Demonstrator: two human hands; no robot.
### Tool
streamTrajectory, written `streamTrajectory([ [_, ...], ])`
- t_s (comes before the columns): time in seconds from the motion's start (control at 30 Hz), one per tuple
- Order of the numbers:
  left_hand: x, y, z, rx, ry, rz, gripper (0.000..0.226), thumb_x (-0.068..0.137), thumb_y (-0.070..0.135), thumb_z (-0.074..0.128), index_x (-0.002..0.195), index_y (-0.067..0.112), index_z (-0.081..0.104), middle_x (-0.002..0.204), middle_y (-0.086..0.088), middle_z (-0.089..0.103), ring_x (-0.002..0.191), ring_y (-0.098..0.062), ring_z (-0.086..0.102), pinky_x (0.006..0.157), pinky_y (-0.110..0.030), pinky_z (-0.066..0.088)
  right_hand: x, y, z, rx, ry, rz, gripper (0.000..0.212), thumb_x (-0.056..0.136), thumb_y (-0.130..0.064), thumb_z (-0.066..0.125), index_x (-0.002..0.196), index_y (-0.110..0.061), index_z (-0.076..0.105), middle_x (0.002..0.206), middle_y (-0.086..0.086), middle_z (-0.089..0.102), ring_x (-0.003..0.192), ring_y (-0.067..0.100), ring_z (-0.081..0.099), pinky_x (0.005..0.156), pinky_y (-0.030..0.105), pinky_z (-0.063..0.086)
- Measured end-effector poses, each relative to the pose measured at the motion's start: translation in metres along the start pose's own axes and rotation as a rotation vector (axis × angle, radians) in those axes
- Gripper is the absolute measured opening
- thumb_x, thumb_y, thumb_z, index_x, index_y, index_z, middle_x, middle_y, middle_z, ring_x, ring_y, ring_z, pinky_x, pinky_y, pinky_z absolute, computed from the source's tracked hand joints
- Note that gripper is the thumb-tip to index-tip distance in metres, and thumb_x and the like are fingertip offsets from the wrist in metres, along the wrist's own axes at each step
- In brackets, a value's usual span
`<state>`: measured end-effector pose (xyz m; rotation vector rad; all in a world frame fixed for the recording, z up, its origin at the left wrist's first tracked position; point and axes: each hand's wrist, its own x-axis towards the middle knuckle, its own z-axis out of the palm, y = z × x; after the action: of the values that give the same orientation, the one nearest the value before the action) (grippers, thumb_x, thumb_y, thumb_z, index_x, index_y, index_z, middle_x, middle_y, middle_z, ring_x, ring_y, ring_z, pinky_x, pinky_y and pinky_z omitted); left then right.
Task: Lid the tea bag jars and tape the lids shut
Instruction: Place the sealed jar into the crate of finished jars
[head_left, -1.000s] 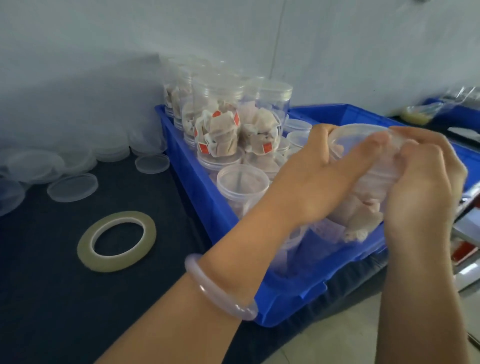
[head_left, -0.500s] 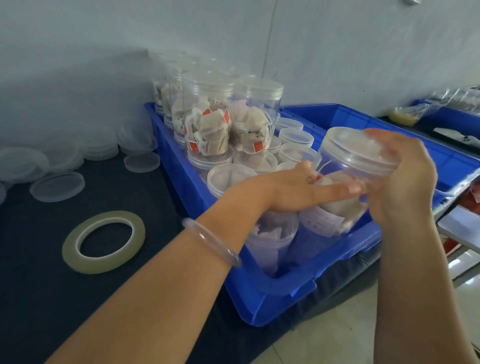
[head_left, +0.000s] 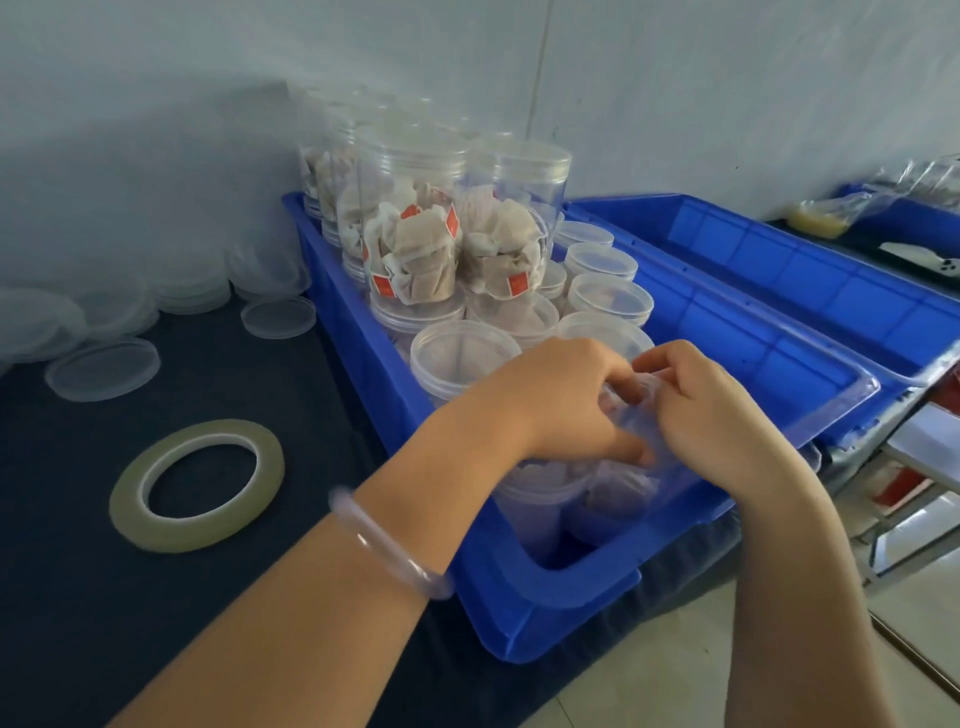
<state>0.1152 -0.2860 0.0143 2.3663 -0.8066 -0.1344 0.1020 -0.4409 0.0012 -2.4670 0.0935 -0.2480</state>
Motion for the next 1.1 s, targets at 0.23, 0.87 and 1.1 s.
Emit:
streamTrajectory([
  [0.23, -0.011, 0.005, -0.004, 0.056, 0.063, 0.034, 0.042, 0.082, 0.033, 0.062, 0.122, 0.026, 0.055, 0.121, 0.003, 0.058, 0.109, -0.017, 0.055, 0.091, -0.035, 0.046, -0.021, -0.016, 0.008, -0.281, 0.142, -0.206, 0.023, 0.092, -0.006, 0.042, 0.098, -0.022, 0.058, 0.113, -0.001, 0.051, 0.106, 0.021, 0.037, 0.082, 0.028, 0.018],
  [0.87, -0.232, -0.069, -0.117, -0.062, 0.675, -0.373, 0.053, 0.080, -0.012, 0.040, 0.114, 0.021, 0.065, 0.107, 0.006, 0.070, 0.103, -0.007, 0.063, 0.091, -0.037, 0.051, -0.097, -0.256, 0.142, 0.174, -0.159, -0.633, 0.020, 0.095, -0.007, 0.046, 0.115, -0.009, 0.046, 0.117, 0.011, 0.054, 0.109, 0.027, 0.052, 0.069, 0.021, 0.027],
  [1.1, -0.353, -0.074, -0.171, 0.377, 0.792, -0.977, 0.039, 0.080, -0.008, 0.039, 0.106, 0.013, 0.060, 0.105, -0.009, 0.066, 0.097, -0.028, 0.059, 0.071, -0.029, 0.041, -0.151, -0.381, 0.203, 0.224, -0.511, -1.063, 0.024, 0.090, -0.001, 0.049, 0.114, 0.002, 0.051, 0.113, 0.016, 0.062, 0.105, 0.029, 0.058, 0.066, 0.020, 0.032],
])
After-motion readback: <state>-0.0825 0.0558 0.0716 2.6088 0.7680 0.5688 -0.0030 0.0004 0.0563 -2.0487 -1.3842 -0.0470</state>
